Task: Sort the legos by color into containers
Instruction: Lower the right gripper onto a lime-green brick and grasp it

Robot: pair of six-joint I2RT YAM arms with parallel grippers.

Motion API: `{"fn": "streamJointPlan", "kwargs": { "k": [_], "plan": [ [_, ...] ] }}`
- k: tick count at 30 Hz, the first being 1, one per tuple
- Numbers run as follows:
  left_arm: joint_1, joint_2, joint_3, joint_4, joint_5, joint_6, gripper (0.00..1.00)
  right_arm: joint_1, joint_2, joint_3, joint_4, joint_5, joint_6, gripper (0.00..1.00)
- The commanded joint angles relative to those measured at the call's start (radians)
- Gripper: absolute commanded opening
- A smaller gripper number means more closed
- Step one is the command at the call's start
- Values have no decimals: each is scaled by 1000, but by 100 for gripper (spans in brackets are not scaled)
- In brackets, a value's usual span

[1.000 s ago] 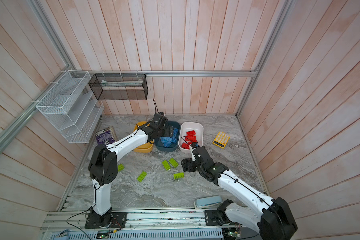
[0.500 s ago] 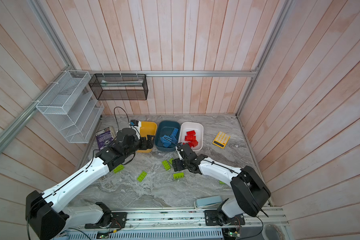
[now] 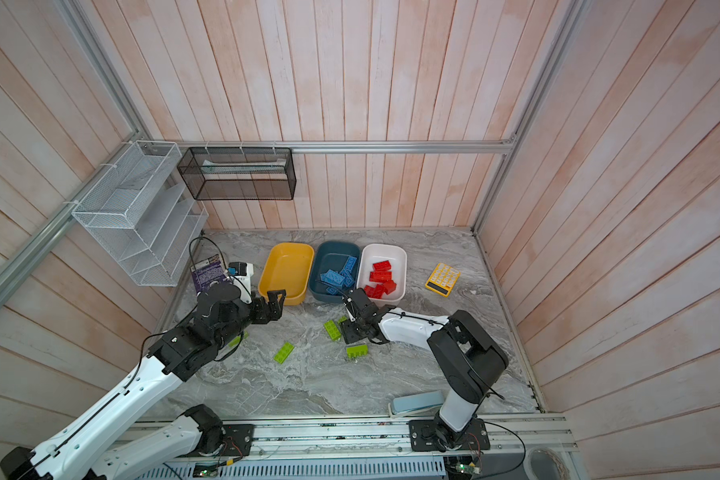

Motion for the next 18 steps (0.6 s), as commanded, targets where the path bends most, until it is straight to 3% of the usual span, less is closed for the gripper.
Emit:
{"fn": "streamJointPlan", "kwargs": {
  "k": [1,10,18],
  "plan": [
    [3,-25,-31,-57,-34,12,95,12,23,36,7,22,-16,61],
    [2,-69,-43,-92,-56,1,95,33,48,66,-9,44,-30,30],
    [2,-96,-51,-90,-77,-6,95,60,-18,119,-71,39,-15,26]
  ]
}}
